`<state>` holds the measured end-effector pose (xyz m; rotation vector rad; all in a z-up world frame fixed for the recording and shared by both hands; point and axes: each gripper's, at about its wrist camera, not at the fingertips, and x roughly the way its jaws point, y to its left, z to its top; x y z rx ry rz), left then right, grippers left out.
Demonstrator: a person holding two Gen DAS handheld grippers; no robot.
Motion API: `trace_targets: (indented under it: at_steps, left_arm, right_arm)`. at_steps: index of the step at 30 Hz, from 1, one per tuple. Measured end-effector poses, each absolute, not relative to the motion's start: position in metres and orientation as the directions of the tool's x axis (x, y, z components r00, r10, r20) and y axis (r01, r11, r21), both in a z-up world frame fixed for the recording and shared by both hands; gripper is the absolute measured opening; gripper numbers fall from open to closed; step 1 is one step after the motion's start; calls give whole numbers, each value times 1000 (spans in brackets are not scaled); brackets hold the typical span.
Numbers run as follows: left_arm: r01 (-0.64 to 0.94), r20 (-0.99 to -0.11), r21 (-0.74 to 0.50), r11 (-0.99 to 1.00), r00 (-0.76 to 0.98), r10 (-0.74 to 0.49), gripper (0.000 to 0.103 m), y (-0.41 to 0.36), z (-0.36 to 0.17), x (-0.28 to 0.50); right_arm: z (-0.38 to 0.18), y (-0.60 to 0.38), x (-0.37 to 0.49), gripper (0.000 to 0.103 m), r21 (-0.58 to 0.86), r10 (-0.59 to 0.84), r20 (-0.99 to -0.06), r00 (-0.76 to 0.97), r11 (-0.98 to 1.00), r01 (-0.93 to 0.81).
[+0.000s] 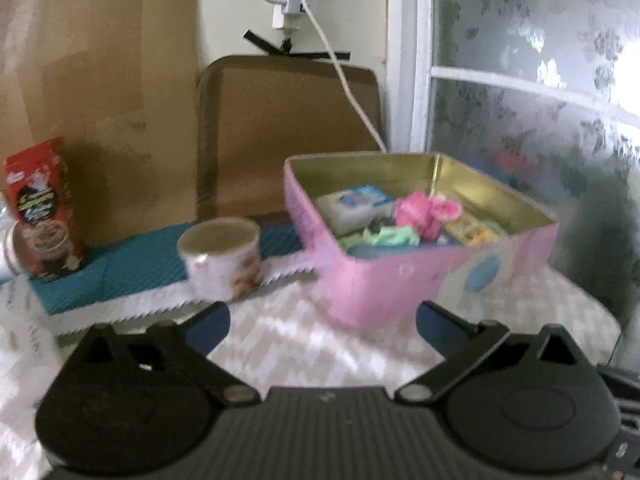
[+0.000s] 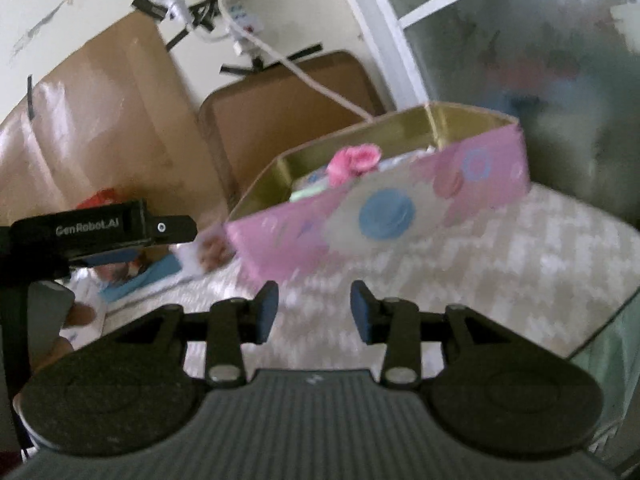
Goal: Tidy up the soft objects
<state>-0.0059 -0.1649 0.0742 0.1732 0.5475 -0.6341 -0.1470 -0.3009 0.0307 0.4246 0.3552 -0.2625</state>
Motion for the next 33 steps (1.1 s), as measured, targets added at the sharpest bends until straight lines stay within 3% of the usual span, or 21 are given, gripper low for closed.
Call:
trace_targets:
  at_steps: [17, 33]
  left_arm:
    - [493, -522, 125, 861, 771, -365, 103, -148, 69, -31]
    - [429, -557, 96, 898, 771, -309, 103, -119, 68, -19]
  right_arm:
    - [38, -268, -155, 50, 335, -101, -370, 924, 913, 234]
    - [36, -267, -152, 54, 362, -64, -359, 931, 910, 202]
